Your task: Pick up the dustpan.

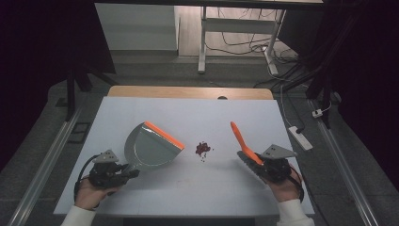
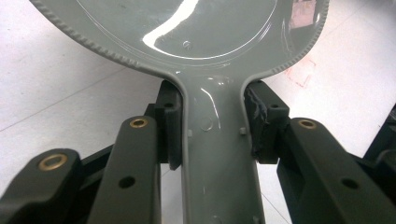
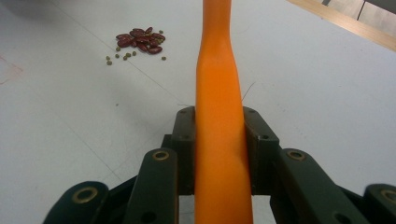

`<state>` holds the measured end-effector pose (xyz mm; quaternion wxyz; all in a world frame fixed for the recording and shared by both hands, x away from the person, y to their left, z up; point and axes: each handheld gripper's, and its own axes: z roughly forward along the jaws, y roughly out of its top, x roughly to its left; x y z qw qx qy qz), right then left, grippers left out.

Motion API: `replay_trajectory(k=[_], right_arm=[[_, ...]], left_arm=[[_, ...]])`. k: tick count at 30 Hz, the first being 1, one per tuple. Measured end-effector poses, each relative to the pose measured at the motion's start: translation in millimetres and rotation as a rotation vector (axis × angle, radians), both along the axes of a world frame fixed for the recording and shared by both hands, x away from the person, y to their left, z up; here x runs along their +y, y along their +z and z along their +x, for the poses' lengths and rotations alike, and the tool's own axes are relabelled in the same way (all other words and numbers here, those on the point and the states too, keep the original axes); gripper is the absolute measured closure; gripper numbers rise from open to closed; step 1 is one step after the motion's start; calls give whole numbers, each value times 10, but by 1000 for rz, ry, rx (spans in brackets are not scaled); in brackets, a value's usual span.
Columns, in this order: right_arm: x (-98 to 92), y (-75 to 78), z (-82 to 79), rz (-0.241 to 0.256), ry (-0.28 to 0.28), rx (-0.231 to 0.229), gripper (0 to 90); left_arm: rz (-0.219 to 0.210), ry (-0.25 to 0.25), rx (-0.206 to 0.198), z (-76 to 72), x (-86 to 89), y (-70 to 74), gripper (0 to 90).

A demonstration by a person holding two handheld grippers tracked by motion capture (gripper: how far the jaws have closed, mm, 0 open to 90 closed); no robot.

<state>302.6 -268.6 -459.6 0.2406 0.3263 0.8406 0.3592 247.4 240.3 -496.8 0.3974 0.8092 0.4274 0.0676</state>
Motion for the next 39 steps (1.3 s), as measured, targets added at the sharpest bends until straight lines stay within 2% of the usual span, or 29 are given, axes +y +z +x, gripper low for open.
replay_trajectory(k=[11,22,30,39], right_arm=[[19,0,-1,1,5,0,698],[43,4,1,4,9,0,698],[63,13,9,7,13,-4,698],[153,47,67,18,28,-12,698]], left_arm=[[28,-92,5,-13,-80,-11,618],[55,-169,19,-25,-235,-34,617],[79,-221,39,-28,-365,-75,617],[89,-255,68,-19,-474,-123,617]])
